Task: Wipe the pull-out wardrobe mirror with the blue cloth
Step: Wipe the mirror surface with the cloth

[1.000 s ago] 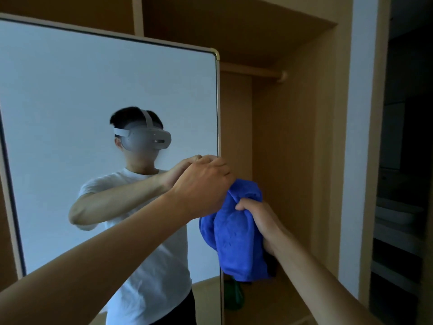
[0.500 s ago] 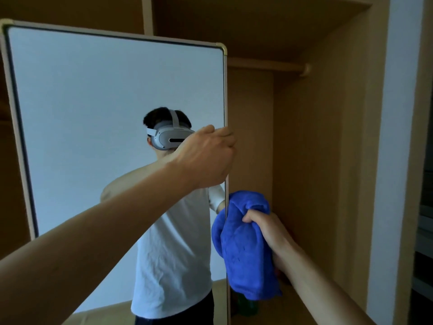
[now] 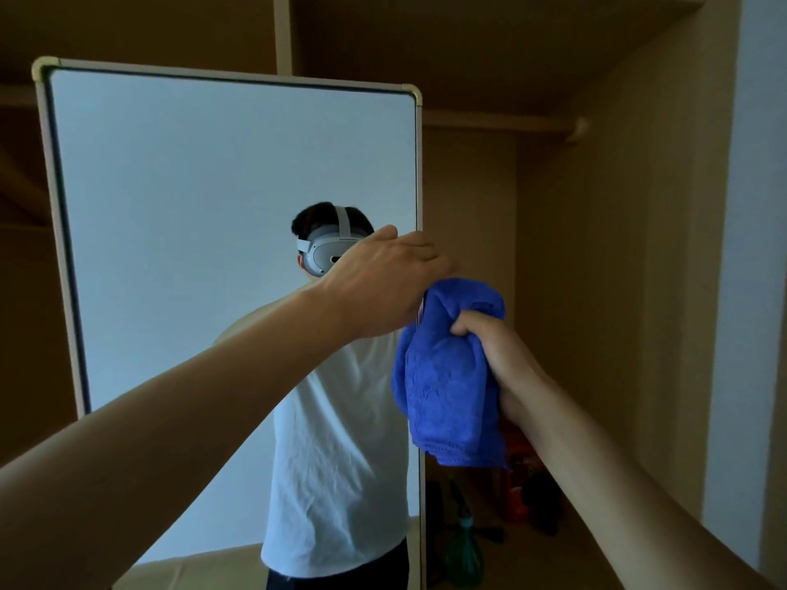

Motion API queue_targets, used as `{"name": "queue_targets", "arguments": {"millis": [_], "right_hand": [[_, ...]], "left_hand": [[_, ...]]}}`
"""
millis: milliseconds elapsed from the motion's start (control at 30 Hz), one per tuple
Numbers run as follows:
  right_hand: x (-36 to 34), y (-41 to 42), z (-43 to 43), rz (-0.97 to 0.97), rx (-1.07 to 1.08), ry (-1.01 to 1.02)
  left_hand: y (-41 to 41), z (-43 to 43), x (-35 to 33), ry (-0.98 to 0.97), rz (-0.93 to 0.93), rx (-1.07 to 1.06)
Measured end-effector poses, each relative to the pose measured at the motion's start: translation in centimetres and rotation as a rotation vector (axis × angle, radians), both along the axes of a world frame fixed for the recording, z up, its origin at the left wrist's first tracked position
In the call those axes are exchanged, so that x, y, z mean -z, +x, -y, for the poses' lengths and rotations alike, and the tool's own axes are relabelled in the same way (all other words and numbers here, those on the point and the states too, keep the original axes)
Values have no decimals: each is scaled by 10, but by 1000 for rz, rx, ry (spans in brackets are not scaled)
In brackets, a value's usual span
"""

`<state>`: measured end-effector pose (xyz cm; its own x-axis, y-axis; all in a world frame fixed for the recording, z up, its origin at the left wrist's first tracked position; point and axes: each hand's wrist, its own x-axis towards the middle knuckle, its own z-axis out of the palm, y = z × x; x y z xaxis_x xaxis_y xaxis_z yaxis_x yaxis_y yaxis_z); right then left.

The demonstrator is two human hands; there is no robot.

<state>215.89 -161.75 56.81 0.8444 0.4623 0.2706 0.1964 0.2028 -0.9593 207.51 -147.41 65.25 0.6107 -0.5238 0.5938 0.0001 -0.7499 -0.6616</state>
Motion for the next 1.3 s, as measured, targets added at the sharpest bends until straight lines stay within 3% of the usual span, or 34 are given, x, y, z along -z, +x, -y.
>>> {"name": "queue_targets", "arguments": {"millis": [367,733,900,1133,1300], "right_hand": [[59,4,12,-140,-120,-237],[-34,0,1,11,-31,-17],[-58,-2,-2,49,-105,127],[-28,6,5,-2,-48,-132],[-6,7,8,-76,-88,-156]], "left_hand": [[8,-9,-26,52,62,-70],[5,-6,-24,-51,54,-19],[5,-6,-26,-90,62,10],[4,-11,-35,-55,74,-15],[3,-7,-44,-5,128,-65]]}}
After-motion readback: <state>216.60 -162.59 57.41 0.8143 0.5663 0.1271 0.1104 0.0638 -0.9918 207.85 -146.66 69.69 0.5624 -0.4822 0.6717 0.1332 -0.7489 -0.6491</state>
